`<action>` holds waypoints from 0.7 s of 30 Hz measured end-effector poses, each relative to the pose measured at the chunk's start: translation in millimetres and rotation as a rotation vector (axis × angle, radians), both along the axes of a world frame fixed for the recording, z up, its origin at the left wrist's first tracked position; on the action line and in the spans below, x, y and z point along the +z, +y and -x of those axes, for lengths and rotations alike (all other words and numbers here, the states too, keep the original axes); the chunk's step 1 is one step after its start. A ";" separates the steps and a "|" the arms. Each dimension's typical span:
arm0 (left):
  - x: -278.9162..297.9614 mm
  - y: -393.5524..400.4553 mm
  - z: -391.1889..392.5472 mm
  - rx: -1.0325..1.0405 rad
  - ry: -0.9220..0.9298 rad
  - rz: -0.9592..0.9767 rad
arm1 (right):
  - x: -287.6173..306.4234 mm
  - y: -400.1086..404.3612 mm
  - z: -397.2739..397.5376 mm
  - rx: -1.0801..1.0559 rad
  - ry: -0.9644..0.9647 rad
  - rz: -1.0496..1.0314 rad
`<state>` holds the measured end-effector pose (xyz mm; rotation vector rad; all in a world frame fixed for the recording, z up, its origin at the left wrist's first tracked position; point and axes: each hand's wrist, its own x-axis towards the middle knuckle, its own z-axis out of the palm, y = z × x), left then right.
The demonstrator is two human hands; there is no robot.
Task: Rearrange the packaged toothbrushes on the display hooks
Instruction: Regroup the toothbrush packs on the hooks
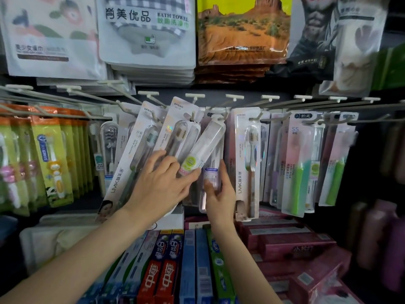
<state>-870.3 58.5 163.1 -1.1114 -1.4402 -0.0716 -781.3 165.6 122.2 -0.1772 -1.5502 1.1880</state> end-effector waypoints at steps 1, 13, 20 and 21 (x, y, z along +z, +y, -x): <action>-0.1 0.4 0.4 0.002 0.003 0.002 | 0.0 0.5 0.9 -0.057 -0.023 -0.020; -1.7 0.5 1.1 -0.017 -0.003 -0.012 | -0.2 6.6 -0.3 0.085 0.003 0.066; -2.8 3.5 1.6 -0.048 0.012 -0.026 | 0.7 7.3 5.3 0.008 -0.061 0.069; -2.7 3.1 1.5 -0.046 0.013 -0.024 | 0.7 8.1 2.6 0.127 -0.023 0.137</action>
